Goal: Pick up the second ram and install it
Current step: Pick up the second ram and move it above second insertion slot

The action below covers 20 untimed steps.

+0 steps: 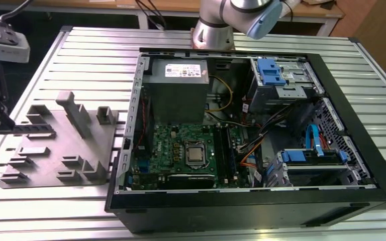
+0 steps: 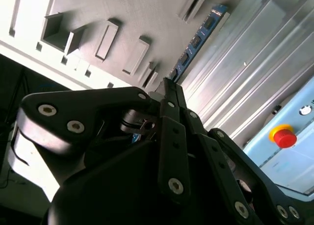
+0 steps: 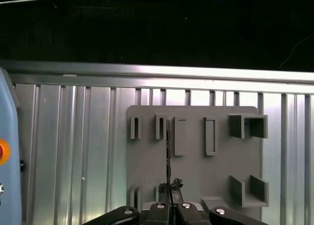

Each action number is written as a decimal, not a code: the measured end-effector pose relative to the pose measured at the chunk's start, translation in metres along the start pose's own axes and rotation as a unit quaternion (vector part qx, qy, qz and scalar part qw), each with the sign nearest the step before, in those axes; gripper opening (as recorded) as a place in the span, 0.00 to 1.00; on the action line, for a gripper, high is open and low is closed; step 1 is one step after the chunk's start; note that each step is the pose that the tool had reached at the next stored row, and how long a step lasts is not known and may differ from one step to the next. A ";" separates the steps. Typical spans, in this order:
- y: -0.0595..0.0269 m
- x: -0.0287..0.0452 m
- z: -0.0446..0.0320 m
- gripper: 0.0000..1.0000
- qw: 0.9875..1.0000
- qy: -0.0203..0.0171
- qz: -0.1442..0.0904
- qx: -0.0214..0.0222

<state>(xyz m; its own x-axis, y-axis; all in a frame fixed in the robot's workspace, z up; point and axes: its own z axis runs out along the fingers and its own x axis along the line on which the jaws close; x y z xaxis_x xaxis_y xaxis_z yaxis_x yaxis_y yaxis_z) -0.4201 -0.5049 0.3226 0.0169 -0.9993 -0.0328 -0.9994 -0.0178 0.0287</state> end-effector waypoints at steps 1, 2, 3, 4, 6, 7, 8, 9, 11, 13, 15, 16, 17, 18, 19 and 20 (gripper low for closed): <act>0.0001 -0.0001 -0.0030 0.08 1.000 0.000 0.000 0.000; 0.0002 -0.0002 -0.0060 0.08 1.000 0.000 0.000 0.000; 0.0003 -0.0003 -0.0089 0.08 1.000 0.000 0.000 0.000; 0.0003 -0.0003 -0.0117 0.08 1.000 -0.001 0.000 0.000; 0.0005 -0.0006 -0.0175 0.08 1.000 -0.001 0.000 0.000; 0.0006 -0.0007 -0.0203 0.08 1.000 -0.001 0.000 0.000; 0.0007 -0.0007 -0.0231 0.08 1.000 -0.002 0.000 0.000; 0.0008 -0.0008 -0.0260 0.08 1.000 -0.002 0.000 0.000; 0.0009 -0.0011 -0.0314 0.08 1.000 -0.003 0.000 0.000; 0.0011 -0.0013 -0.0369 0.08 1.000 -0.005 0.000 0.000; 0.0012 -0.0014 -0.0423 0.08 1.000 -0.006 0.000 0.000; 0.0013 -0.0015 -0.0445 0.08 1.000 -0.007 0.000 0.000; 0.0013 -0.0016 -0.0459 0.08 1.000 -0.007 0.000 0.000; 0.0014 -0.0017 -0.0474 0.08 1.000 -0.007 0.000 0.000; 0.0014 -0.0017 -0.0492 0.08 1.000 -0.008 0.000 0.000; 0.0015 -0.0018 -0.0511 0.08 1.000 -0.009 0.000 0.000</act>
<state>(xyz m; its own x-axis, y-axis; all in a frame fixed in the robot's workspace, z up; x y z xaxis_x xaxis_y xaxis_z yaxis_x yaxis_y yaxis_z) -0.4201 -0.5048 0.3738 0.0169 -0.9985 -0.0511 -0.9994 -0.0184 0.0278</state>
